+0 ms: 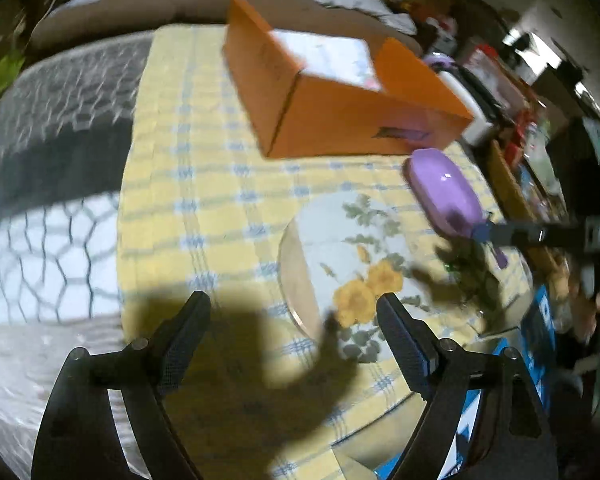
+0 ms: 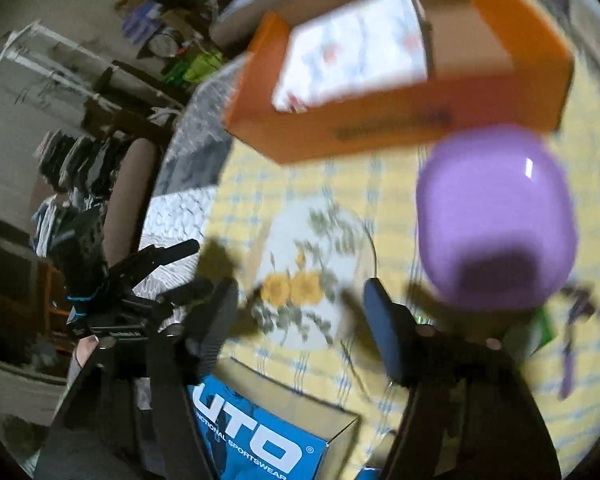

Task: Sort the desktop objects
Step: 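Move the right gripper to the floral plate and grasp its rim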

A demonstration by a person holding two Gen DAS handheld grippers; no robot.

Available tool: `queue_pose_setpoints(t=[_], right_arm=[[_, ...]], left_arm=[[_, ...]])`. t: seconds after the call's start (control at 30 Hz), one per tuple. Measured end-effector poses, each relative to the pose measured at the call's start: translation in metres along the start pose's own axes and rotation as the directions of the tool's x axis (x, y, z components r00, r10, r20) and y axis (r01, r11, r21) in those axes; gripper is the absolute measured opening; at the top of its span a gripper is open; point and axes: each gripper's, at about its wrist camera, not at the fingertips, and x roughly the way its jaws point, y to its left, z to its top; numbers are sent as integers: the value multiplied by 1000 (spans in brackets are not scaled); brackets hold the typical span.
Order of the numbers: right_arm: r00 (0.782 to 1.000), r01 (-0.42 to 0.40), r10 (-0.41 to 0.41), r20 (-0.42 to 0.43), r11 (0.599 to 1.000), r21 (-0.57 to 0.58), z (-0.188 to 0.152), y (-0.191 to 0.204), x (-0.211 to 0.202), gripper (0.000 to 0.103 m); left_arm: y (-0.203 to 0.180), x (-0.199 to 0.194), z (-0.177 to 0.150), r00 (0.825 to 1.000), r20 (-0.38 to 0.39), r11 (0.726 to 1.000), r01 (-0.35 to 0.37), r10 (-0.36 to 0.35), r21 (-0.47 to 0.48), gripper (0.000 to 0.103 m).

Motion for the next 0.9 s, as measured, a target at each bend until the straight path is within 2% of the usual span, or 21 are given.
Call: queue_pose_setpoints(t=[0.13, 0.27, 0.43, 0.53, 0.57, 0.63, 0.73, 0.83, 0.9], right_arm=[[997, 71, -71, -34, 997, 17, -8, -12, 25, 57], [996, 72, -71, -50, 997, 13, -5, -14, 41, 42], [993, 108, -107, -59, 994, 23, 0, -18, 52, 41], [992, 113, -111, -63, 993, 29, 1, -20, 57, 41], [992, 108, -106, -61, 994, 34, 1, -21, 58, 41], [993, 108, -106, -56, 994, 31, 2, -20, 59, 41], [993, 105, -103, -52, 994, 33, 3, -20, 58, 41], [994, 100, -98, -45, 994, 40, 2, -21, 58, 41], [995, 90, -88, -41, 995, 53, 1, -23, 58, 42]], left_arm=[[9, 13, -5, 1000, -19, 997, 18, -20, -80, 86], [3, 23, -3, 999, -25, 998, -30, 29, -49, 86], [3, 33, 2, 998, -48, 996, -44, 41, -74, 83], [5, 35, 5, 998, -40, 995, -50, 47, -90, 74], [7, 34, 7, 999, -36, 994, -44, 40, -105, 70], [9, 34, 8, 999, -33, 992, -10, 6, -122, 51], [9, 35, 8, 997, -45, 987, 57, -65, -151, 36], [2, 38, 6, 996, -58, 985, 59, -69, -165, 39], [7, 37, 6, 992, -44, 972, 109, -120, -210, 44]])
